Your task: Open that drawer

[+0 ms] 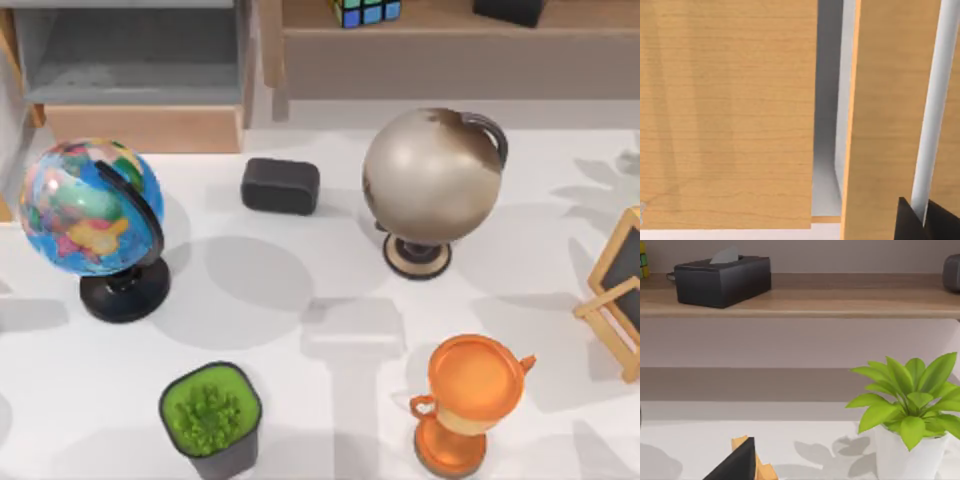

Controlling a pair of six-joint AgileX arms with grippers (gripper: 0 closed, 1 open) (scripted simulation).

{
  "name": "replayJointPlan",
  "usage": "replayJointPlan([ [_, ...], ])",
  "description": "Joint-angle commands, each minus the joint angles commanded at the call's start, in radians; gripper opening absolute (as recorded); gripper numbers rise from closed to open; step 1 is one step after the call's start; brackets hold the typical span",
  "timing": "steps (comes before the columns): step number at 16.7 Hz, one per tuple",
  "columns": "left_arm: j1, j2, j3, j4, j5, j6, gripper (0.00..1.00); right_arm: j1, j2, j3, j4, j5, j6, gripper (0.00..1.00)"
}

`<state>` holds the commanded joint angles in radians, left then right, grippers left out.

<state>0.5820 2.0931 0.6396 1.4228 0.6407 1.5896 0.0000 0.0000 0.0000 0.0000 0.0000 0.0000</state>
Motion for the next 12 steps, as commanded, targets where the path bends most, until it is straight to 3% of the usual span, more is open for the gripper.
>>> replayJointPlan([
  [5, 0.086, -0.052, -0.144, 0.077, 0.076, 0.004, 0.00, 0.000, 0.000, 0.000, 0.000, 0.000, 0.000, 1.00],
  [9, 0.095, -0.058, -0.155, 0.085, 0.082, 0.006, 0.00, 0.000, 0.000, 0.000, 0.000, 0.000, 0.000, 1.00],
  [12, 0.095, -0.058, -0.155, 0.085, 0.082, 0.006, 0.23, 0.000, 0.000, 0.000, 0.000, 0.000, 0.000, 1.00],
])
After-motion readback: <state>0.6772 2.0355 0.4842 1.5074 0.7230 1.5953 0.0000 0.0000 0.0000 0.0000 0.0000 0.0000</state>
